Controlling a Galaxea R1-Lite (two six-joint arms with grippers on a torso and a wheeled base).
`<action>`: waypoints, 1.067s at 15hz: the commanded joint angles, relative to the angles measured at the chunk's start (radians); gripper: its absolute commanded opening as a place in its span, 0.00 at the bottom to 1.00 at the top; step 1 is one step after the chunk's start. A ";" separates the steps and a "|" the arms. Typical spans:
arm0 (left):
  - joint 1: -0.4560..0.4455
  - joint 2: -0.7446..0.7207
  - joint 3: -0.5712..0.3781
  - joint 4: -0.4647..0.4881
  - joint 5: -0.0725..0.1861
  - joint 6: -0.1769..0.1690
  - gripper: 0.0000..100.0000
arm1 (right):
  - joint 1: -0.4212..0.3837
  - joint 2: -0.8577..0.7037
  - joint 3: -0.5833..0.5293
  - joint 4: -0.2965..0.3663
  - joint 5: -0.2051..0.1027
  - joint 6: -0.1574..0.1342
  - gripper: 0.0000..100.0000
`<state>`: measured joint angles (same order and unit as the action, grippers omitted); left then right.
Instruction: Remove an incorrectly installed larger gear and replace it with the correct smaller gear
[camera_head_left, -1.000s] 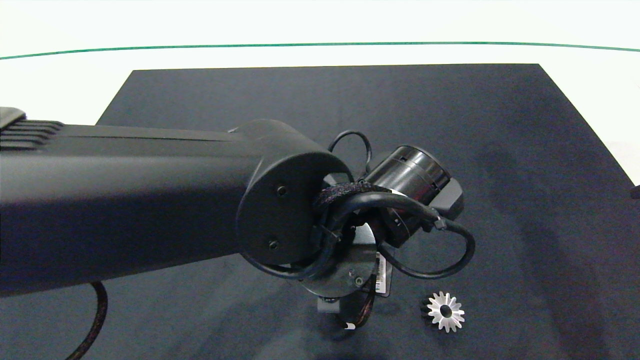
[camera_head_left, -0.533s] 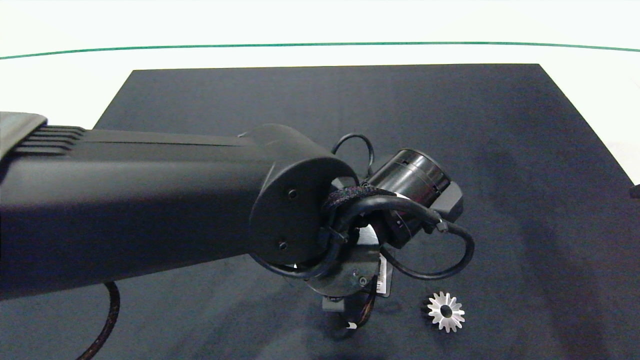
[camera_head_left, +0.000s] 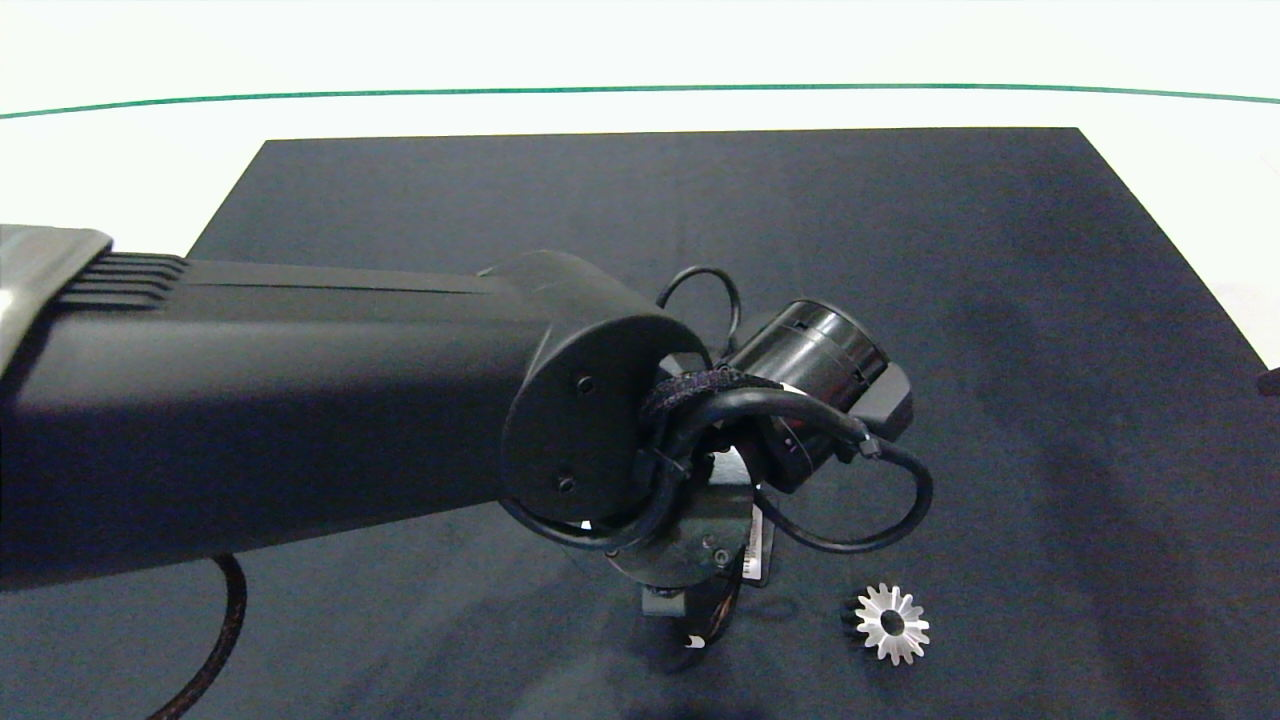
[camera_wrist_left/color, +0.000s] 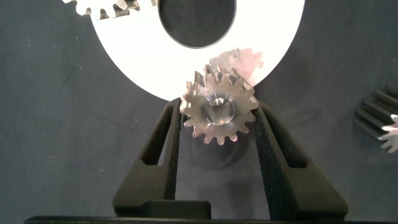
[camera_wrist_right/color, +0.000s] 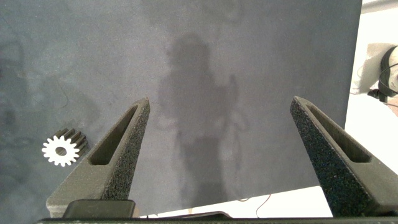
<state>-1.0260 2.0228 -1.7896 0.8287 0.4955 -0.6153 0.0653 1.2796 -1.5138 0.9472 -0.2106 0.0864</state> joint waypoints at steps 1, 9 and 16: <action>-0.002 -0.004 0.007 0.006 0.008 -0.007 0.01 | 0.001 0.001 0.000 0.005 -0.001 0.001 0.91; -0.005 -0.006 0.053 0.003 0.049 -0.018 0.01 | 0.001 0.000 0.000 0.005 0.011 0.001 0.91; -0.009 -0.012 0.062 0.000 0.051 -0.029 1.00 | 0.001 0.000 0.001 0.005 0.011 0.001 0.91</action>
<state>-1.0334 2.0143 -1.7262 0.8236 0.5436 -0.6413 0.0657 1.2777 -1.5126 0.9462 -0.1985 0.0864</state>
